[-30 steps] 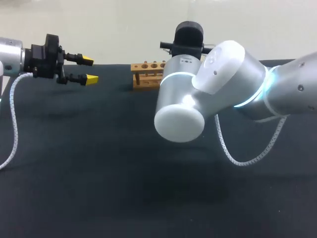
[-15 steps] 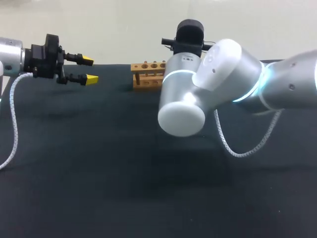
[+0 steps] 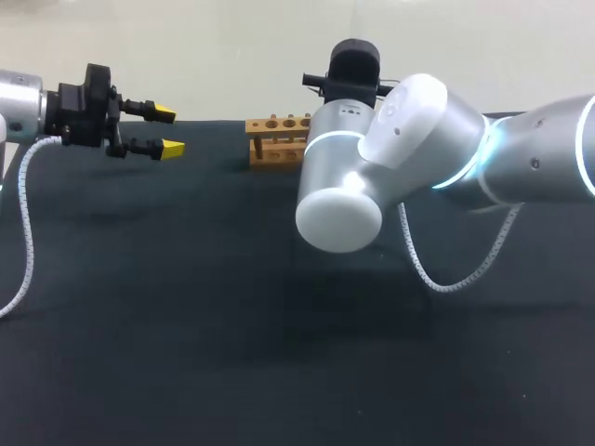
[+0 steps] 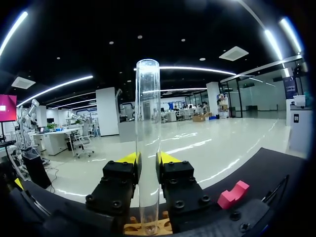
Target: Grasp the test tube, adjust it, and insert it.
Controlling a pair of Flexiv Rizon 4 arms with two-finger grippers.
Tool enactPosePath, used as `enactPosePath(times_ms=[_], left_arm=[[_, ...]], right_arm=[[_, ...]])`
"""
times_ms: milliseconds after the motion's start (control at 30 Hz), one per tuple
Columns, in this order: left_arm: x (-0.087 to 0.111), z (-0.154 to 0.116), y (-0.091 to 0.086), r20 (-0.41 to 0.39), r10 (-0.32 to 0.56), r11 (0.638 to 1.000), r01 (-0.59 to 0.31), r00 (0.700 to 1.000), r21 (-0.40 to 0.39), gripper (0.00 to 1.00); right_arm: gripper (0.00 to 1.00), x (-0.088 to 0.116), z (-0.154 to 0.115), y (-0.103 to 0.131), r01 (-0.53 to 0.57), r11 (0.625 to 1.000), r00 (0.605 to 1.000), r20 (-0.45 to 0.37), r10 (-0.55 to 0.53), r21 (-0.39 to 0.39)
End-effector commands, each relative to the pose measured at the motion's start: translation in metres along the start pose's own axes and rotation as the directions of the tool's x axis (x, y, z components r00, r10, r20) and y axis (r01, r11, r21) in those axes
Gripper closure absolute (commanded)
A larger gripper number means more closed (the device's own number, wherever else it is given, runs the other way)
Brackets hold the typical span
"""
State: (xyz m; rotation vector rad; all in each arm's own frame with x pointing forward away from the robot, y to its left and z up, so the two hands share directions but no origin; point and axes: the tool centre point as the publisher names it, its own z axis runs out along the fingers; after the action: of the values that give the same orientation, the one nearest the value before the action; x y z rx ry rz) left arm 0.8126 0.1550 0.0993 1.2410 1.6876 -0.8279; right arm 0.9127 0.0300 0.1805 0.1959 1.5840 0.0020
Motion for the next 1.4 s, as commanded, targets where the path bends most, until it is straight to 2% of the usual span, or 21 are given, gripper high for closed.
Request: enactPosePath(times_ms=[33,800,1400], left_arm=[[0.001,-0.001,-0.002,0.004,0.003,1.000,-0.003,1.000,-0.005,0.00],[0.001,-0.001,-0.002,0.004,0.003,1.000,-0.003,1.000,-0.005,0.00],[0.001,-0.001,-0.002,0.004,0.003,1.000,-0.003,1.000,-0.005,0.00]], right_arm=[[1.00,0.005,0.006,0.001,-0.004,1.000,1.000,0.004,0.004,-0.004],[1.00,0.024,0.008,0.003,0.008,1.000,1.000,0.003,-0.008,0.005],[1.00,0.055,0.006,0.001,-0.004,1.000,0.999,-0.051,0.004,0.004]])
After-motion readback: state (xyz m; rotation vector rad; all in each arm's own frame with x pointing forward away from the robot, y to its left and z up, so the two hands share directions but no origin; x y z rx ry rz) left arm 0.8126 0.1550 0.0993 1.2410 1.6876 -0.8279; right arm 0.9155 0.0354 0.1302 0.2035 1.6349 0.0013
